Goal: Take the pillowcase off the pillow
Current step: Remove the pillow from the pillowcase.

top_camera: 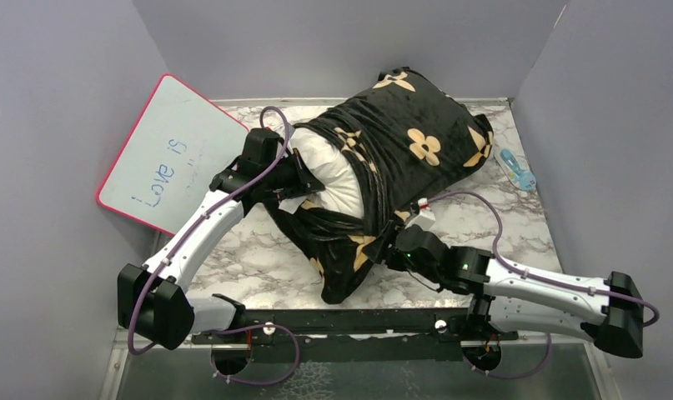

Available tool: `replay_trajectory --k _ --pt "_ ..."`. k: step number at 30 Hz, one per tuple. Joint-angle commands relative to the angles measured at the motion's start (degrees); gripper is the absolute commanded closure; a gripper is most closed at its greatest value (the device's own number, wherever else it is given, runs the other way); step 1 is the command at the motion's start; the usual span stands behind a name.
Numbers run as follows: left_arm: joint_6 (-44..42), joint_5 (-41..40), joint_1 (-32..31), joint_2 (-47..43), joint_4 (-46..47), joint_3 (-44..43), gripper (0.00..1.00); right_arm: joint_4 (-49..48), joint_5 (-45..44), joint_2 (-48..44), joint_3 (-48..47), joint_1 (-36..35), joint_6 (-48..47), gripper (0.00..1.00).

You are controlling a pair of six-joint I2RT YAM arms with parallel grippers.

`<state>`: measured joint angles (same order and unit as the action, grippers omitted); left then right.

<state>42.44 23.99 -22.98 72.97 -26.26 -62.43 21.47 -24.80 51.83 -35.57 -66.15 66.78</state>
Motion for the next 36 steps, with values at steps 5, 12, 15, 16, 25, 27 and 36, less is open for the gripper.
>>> replay_trajectory --k 5,12,15,16,25,27,36 --pt "-0.8 0.4 0.1 -1.2 7.1 -4.8 1.00 -16.3 22.5 8.2 8.4 13.4 -1.0 0.98" --pt "-6.1 4.2 9.7 4.1 -0.5 -20.1 1.00 -0.2 19.6 -2.7 20.6 13.7 -2.3 1.00" --pt "-6.0 7.6 14.3 5.3 -1.2 -24.5 1.00 3.2 19.5 -7.2 22.4 14.3 -1.1 1.00" --pt "-6.0 8.0 14.4 5.3 -1.5 -24.9 1.00 3.3 18.6 -8.5 21.9 14.3 -1.4 1.00" --pt "-3.5 8.3 10.0 -1.4 2.8 -8.7 1.00 5.6 16.5 -3.1 1.7 14.3 -15.9 0.71" --pt "-3.6 7.8 9.2 -2.4 2.8 -6.5 1.00 5.5 21.0 -1.4 -4.5 14.3 -21.9 0.63" --pt "-3.3 5.4 5.0 -3.8 3.3 -3.7 1.00 -2.0 42.4 14.0 -24.9 14.2 -46.4 0.30"
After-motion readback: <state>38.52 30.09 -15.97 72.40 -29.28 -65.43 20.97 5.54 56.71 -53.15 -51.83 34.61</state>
